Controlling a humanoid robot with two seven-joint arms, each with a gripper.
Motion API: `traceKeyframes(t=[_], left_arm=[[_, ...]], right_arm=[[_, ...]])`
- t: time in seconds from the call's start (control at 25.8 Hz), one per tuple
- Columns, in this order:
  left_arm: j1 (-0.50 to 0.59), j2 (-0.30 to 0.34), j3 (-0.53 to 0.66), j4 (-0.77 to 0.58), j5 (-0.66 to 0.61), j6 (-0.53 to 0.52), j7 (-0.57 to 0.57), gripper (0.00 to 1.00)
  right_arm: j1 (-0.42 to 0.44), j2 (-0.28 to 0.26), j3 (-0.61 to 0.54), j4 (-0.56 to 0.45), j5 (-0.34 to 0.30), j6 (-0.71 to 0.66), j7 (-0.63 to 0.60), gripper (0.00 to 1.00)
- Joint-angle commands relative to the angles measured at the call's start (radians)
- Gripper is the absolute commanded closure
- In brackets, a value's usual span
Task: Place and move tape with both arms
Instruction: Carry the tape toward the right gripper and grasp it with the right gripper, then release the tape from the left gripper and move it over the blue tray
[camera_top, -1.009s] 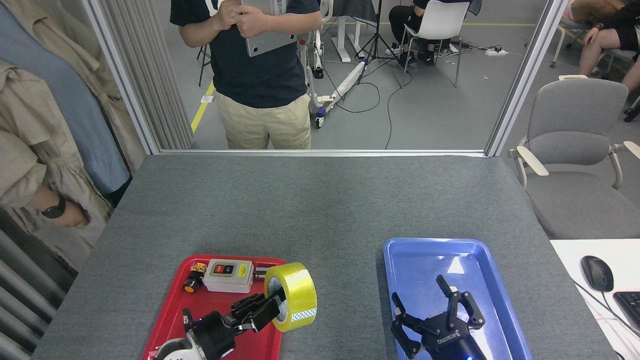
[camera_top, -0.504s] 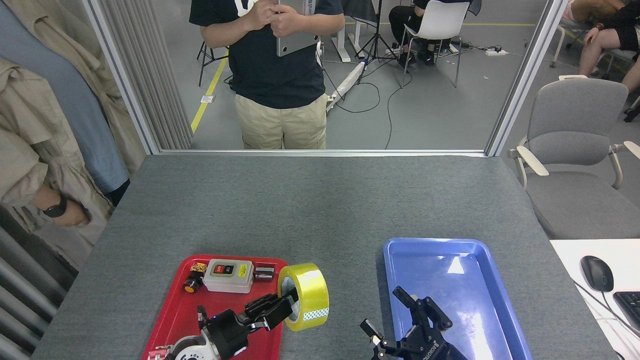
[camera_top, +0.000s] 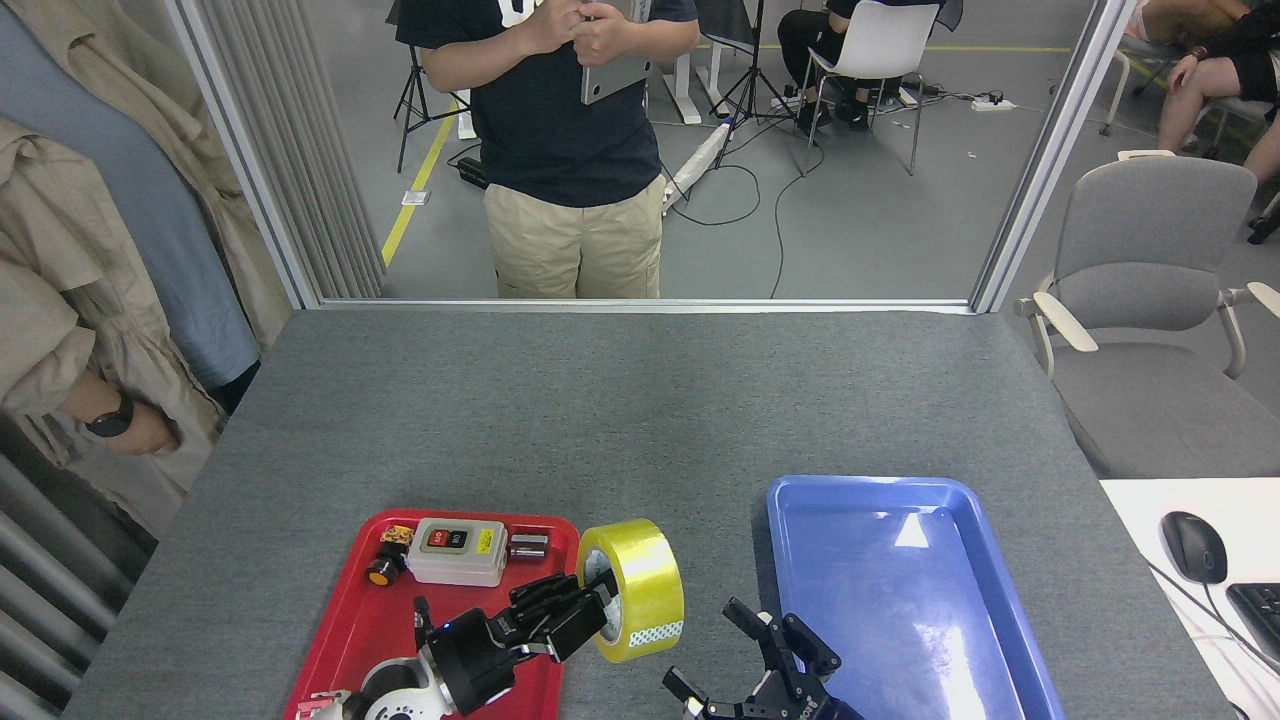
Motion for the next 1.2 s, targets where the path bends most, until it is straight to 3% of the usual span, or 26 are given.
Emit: traceKeyframes(t=[0.0,0.35,0.5,0.7,0.78,0.89,0.93,1.16], left_arm=[[-0.005,0.015,-0.040,-0.010,0.000,0.000,0.043,1.00],[-0.004,0.012,-0.080,-0.016,-0.002,0.000,0.043,1.00],[0.007,0.016,-0.103,-0.036,-0.003,0.000,0.035,1.00],[0.012,0.016,-0.103,-0.039,-0.003,0.000,0.032,1.00],[0.012,0.019,-0.101,-0.040,-0.005,0.000,0.033,0.80],[0.007,0.022,-0.085,-0.040,0.001,0.000,0.052,0.14],[0.004,0.022,-0.072,-0.042,0.006,0.000,0.069,0.01],[0.010,0.047,-0.011,-0.051,0.075,0.000,0.179,0.01]], right_arm=[[-0.012,-0.001,0.028,0.001,0.005,0.000,-0.001,0.01],[-0.012,-0.003,0.074,-0.024,0.079,0.000,-0.002,0.02],[-0.012,-0.004,0.089,-0.045,0.128,0.000,-0.007,0.25],[-0.002,-0.021,0.088,-0.097,0.131,0.000,-0.027,0.53],[0.001,-0.035,0.082,-0.100,0.131,0.000,-0.030,0.63],[0.005,-0.039,0.074,-0.103,0.132,0.000,-0.030,0.76],[0.007,-0.041,0.071,-0.105,0.132,0.000,-0.030,0.80],[0.027,-0.067,0.034,-0.108,0.131,0.000,-0.030,0.94]])
